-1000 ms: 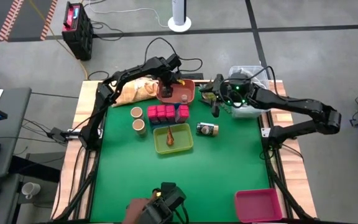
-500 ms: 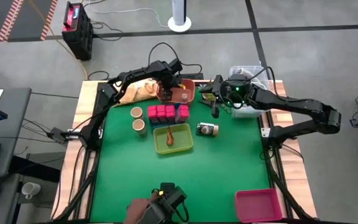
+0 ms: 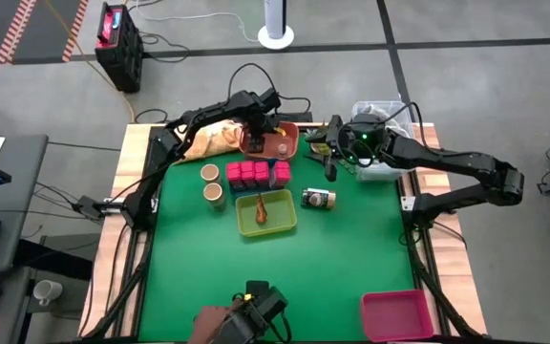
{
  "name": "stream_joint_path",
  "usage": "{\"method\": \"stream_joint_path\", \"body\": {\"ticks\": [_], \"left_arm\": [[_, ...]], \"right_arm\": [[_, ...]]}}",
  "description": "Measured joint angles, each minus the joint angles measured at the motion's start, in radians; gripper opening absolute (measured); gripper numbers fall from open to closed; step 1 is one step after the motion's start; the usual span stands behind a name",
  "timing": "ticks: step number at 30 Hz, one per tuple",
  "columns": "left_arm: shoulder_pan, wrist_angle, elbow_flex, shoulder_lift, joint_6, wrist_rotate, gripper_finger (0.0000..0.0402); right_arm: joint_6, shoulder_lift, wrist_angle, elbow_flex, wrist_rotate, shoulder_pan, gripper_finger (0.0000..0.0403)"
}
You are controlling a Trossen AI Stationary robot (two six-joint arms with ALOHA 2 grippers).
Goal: Sort spices by type
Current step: Put the brown seasoning bottle into the orange bin
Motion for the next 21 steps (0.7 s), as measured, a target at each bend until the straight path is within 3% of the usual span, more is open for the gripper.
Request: {"method": "stream_joint_path", "body": {"ticks": [7,13,16,21], "left_arm": [[-0.002,-0.078,0.143,0.000,-0.027,0.045,0.0168],[-0.007,-0.053,0.191,-0.043,-0.085,0.319,0.0168],[-0.026,0.023,0.192,-0.083,-0.082,0.409,0.0168],[-0.050,0.121,0.193,-0.133,-0.047,0.534,0.0168]], "right_arm": [[-0.045,0.000,0.000,0.000,0.000,0.000,0.0238],[-0.178,-0.012,0.000,0.000,0.041,0.024,0.0238],[-0.235,-0.025,0.003,0.001,0.100,0.047,0.0238],[-0.214,-0.016,0.026,0.002,0.109,0.032,0.0241]]}}
